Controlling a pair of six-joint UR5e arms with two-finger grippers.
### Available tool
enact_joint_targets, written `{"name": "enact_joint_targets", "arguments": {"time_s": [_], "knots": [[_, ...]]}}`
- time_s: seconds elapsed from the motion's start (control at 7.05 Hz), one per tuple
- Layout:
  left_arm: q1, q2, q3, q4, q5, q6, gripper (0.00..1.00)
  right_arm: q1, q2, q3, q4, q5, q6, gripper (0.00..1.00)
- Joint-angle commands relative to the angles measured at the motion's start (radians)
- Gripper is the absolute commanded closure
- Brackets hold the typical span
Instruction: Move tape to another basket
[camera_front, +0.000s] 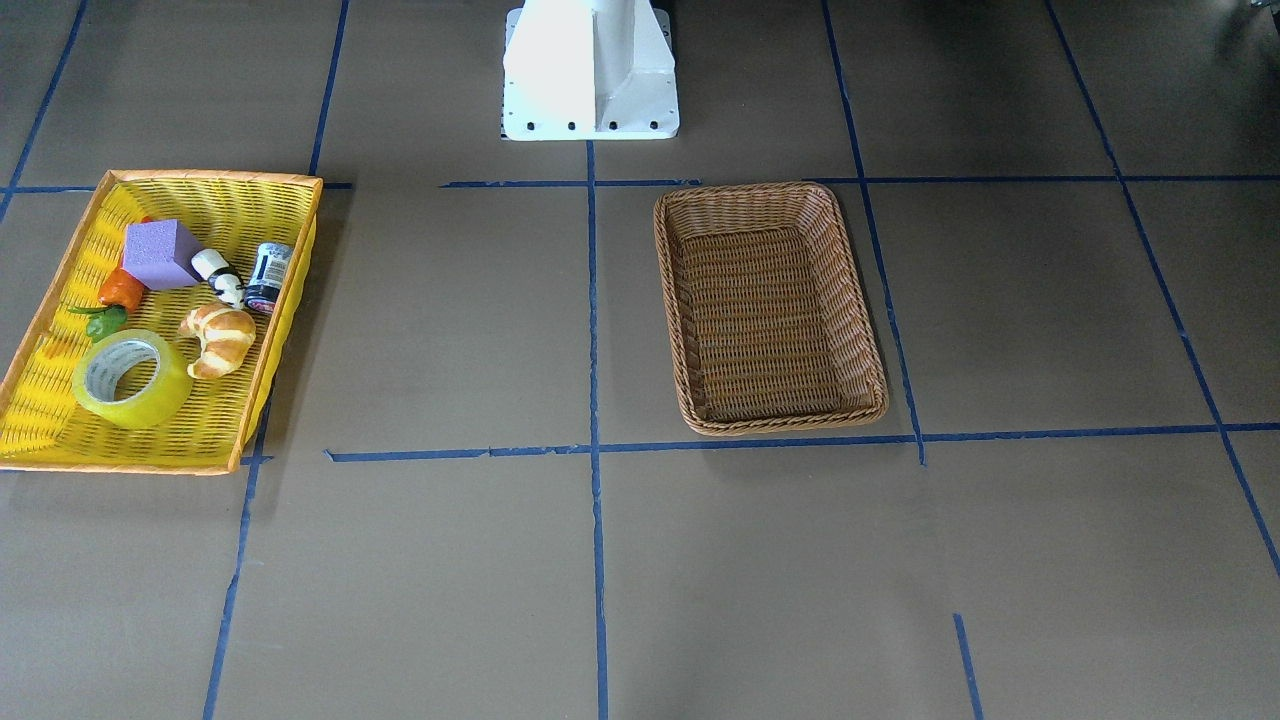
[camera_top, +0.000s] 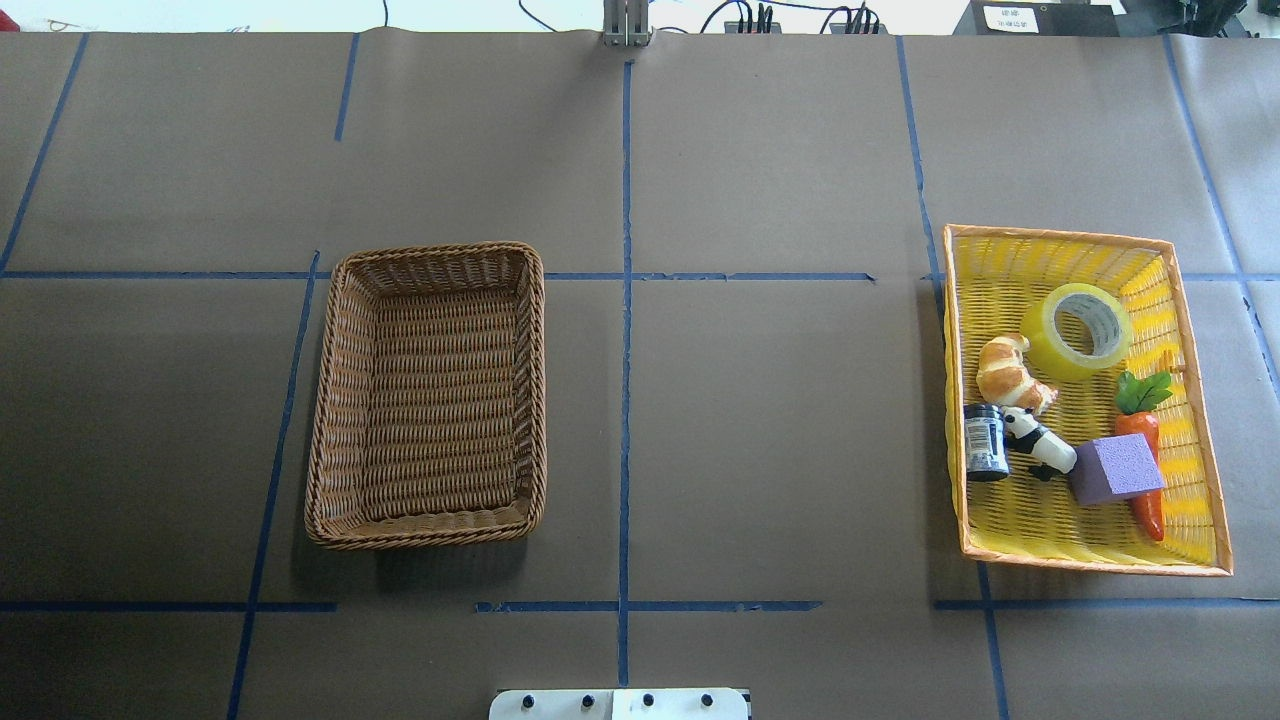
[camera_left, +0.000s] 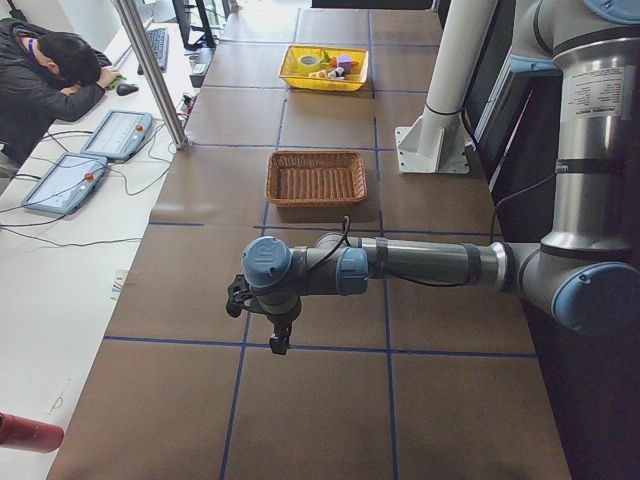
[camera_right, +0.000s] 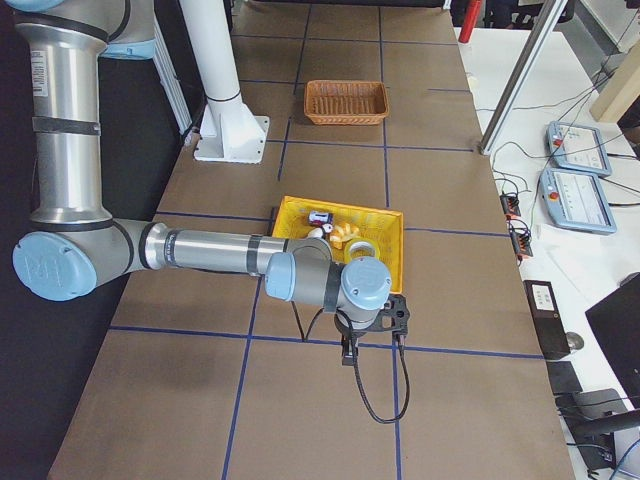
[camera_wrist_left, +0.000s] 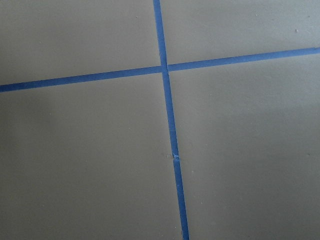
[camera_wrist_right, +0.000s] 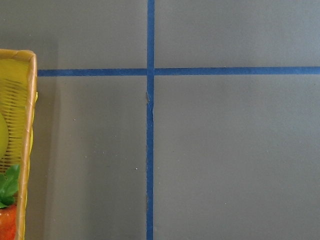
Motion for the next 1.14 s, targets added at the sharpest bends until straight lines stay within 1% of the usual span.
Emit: {"name": "enact_joint_targets", "arguments": {"time_s": [0.0, 0.99], "knots": [[0.0, 0.001, -0.001, 0.0, -0.002, 0.001, 0.0, 0.0, 0.0, 0.003, 0.0, 0.0, 0.001, 0.0], [0.0, 0.0, 0.005, 0.0, -0.002, 0.001, 0.0, 0.0, 0.003, 0.01, 0.0, 0.002, 0.001, 0.0]]}}
